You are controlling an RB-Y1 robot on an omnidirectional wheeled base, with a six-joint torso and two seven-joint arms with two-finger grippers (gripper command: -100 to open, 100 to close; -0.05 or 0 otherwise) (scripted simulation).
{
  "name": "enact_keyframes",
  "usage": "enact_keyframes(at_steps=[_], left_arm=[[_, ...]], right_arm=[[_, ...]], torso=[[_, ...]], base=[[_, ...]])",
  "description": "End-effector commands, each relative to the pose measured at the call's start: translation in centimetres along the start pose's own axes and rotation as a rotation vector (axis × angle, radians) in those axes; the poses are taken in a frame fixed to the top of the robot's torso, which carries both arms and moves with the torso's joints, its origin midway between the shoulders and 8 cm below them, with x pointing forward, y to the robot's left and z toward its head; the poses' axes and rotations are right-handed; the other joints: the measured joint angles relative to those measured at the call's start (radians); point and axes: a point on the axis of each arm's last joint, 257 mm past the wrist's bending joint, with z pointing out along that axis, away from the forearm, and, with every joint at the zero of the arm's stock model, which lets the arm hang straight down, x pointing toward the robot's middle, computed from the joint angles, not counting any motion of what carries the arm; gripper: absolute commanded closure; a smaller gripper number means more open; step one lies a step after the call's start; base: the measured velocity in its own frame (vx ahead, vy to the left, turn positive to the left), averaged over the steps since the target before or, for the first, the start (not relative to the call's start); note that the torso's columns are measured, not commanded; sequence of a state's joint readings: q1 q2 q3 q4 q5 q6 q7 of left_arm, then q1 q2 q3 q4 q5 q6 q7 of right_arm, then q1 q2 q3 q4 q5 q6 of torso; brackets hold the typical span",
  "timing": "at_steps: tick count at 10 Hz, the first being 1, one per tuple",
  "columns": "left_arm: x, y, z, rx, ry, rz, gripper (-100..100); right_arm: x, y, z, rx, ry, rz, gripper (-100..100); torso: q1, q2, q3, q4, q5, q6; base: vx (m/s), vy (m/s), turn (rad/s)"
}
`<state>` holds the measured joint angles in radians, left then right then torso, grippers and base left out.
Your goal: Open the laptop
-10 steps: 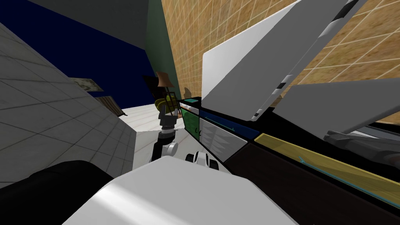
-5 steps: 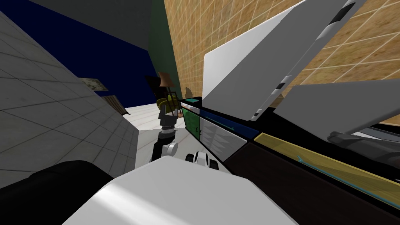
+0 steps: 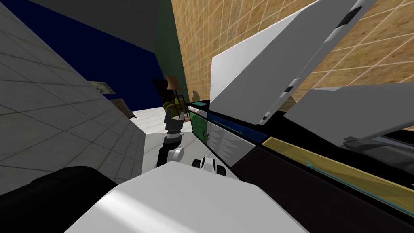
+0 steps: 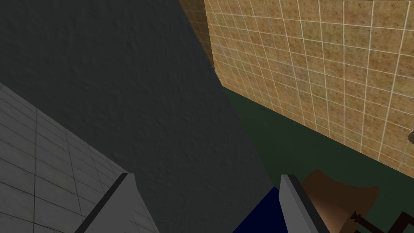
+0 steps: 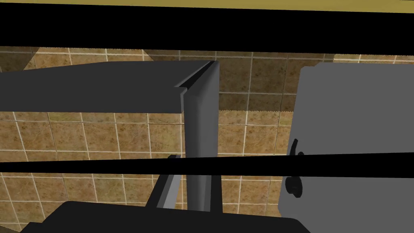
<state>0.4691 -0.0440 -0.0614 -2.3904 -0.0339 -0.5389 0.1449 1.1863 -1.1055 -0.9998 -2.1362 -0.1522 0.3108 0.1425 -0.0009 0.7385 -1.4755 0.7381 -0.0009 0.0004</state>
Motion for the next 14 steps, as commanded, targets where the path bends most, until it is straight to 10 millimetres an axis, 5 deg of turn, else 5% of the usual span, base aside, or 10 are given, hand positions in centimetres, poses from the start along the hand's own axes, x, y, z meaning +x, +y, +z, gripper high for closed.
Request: enact_keyframes(at_steps=[1, 14], left_arm=[[0.0, 0.0, 0.0, 0.0, 0.0, 0.0, 0], [0.0, 0.0, 0.0, 0.0, 0.0, 0.0, 0]], right_arm=[[0.4, -0.6, 0.1, 0.0, -0.006, 0.126, 100], [2.5, -3.1, 0.5, -0.011, -0.052, 0.684, 100]], torso=[[0.0, 0.0, 0.0, 0.0, -0.001, 0.0], [-0.005, -0.003, 0.0, -0.003, -0.008, 0.0]], base=[[-0.027, -0.016, 0.036], [-0.022, -0.005, 0.036]])
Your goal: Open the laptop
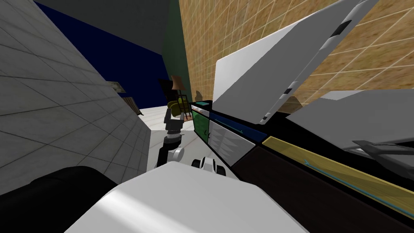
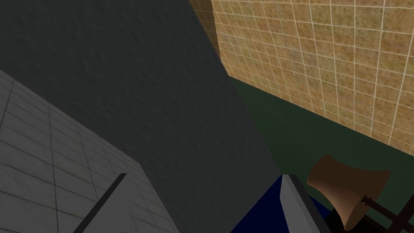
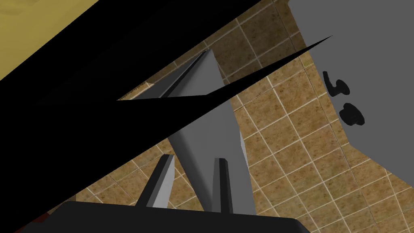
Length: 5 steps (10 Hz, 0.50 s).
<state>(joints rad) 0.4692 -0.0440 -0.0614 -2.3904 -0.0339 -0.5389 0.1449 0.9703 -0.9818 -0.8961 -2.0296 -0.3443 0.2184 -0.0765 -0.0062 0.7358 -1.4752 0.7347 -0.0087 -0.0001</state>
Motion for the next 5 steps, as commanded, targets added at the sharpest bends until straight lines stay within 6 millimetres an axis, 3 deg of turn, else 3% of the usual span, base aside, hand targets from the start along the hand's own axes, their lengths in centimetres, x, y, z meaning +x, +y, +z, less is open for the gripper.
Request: enact_keyframes(at_steps=[1, 2, 3, 5], left_arm=[[0.0, 0.0, 0.0, 0.0, 0.0, 0.0, 0], [0.0, 0.0, 0.0, 0.0, 0.0, 0.0, 0], [0.0, 0.0, 0.0, 0.0, 0.0, 0.0, 0], [0.0, 0.0, 0.0, 0.0, 0.0, 0.0, 0]], right_arm=[[0.9, -1.6, 0.0, 0.006, -0.003, 0.167, 100], [0.0, -0.8, 0.2, -0.005, -0.011, 0.111, 100], [-0.8, 1.1, 0.2, -0.023, -0.01, 0.116, -100], [-1.4, 2.7, 0.1, -0.035, -0.005, 0.113, -100]], torso=[[-0.001, -0.001, 0.0, 0.0, -0.001, 0.001], [-0.002, -0.001, 0.0, -0.001, -0.003, 0.0], [-0.002, -0.001, -0.001, 0.0, -0.001, 0.0], [-0.002, -0.001, -0.002, 0.001, 0.002, 0.003]], base=[[-0.023, -0.009, 0.047], [-0.012, -0.005, 0.009], [0.014, -0.008, -0.108], [0.03, -0.017, -0.081]])
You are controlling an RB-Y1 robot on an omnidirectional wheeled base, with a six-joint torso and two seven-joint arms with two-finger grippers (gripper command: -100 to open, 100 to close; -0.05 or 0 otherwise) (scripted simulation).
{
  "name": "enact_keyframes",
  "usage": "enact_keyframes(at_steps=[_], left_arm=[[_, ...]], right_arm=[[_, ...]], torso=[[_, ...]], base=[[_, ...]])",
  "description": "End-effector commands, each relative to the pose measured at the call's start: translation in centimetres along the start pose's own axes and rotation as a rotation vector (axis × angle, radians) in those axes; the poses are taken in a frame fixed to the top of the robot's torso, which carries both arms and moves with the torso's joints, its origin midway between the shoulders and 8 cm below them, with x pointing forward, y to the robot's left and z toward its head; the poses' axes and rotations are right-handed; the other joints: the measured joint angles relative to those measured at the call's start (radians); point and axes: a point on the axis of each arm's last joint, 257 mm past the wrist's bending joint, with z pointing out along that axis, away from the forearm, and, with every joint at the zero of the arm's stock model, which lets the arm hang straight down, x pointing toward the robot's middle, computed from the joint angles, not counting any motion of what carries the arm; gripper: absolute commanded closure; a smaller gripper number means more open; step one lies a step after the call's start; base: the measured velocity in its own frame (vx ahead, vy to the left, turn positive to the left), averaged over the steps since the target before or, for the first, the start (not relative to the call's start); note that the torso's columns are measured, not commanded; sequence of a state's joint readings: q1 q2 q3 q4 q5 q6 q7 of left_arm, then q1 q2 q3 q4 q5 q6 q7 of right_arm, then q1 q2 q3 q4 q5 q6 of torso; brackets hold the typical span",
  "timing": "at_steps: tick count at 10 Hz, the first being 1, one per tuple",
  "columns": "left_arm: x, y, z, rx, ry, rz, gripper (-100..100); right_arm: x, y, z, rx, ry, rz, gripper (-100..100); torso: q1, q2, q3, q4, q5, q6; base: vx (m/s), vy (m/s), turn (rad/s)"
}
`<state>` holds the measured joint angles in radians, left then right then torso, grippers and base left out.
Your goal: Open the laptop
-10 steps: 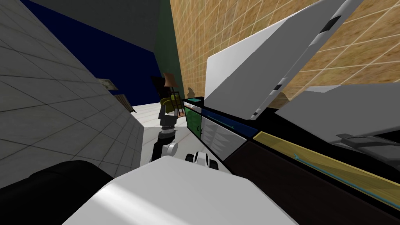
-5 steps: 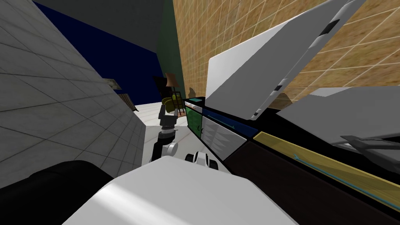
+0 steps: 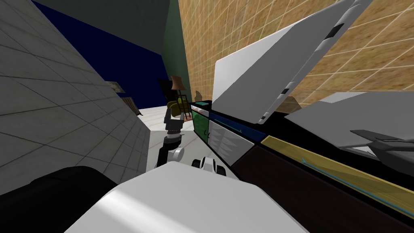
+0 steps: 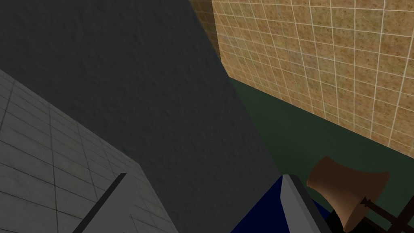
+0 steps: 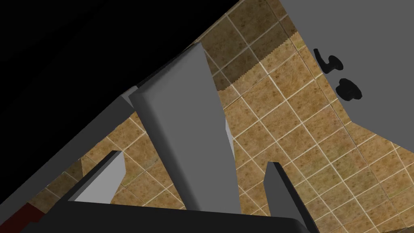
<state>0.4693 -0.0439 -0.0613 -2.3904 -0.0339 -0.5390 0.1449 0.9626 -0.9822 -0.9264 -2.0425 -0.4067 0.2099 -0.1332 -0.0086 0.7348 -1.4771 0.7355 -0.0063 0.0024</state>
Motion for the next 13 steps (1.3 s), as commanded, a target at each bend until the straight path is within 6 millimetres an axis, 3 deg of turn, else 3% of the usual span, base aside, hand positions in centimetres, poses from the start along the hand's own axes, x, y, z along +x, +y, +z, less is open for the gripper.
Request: enact_keyframes(at_steps=[1, 6, 7, 8, 13], left_arm=[[0.0, 0.0, 0.0, 0.0, 0.0, 0.0, 0], [0.0, 0.0, 0.0, 0.0, 0.0, 0.0, 0], [0.0, 0.0, 0.0, 0.0, 0.0, 0.0, 0], [0.0, 0.0, 0.0, 0.0, 0.0, 0.0, 0], [0.0, 0.0, 0.0, 0.0, 0.0, 0.0, 0]], right_arm=[[-0.5, 2.0, 0.1, -0.003, 0.008, 0.0, -100], [-0.4, 6.3, -0.1, -0.031, 0.037, -0.009, -100], [-0.6, 5.9, 0.2, -0.029, 0.033, -0.009, -100], [-0.6, 5.9, 0.2, -0.028, 0.033, -0.008, 0], [-0.7, 5.8, 0.2, -0.025, 0.031, -0.008, 0]], torso=[[0.002, 0.002, 0.0, 0.001, 0.003, -0.002], [0.01, 0.004, 0.001, 0.003, 0.007, -0.002], [0.009, 0.003, 0.001, 0.002, 0.006, -0.003], [0.009, 0.003, 0.001, 0.002, 0.006, -0.003], [0.01, 0.003, 0.001, 0.003, 0.007, -0.003]], base=[[0.03, -0.026, -0.072], [0.022, -0.023, -0.073], [0.009, -0.005, -0.012], [0.0, 0.0, 0.0], [0.0, 0.0, 0.0]])
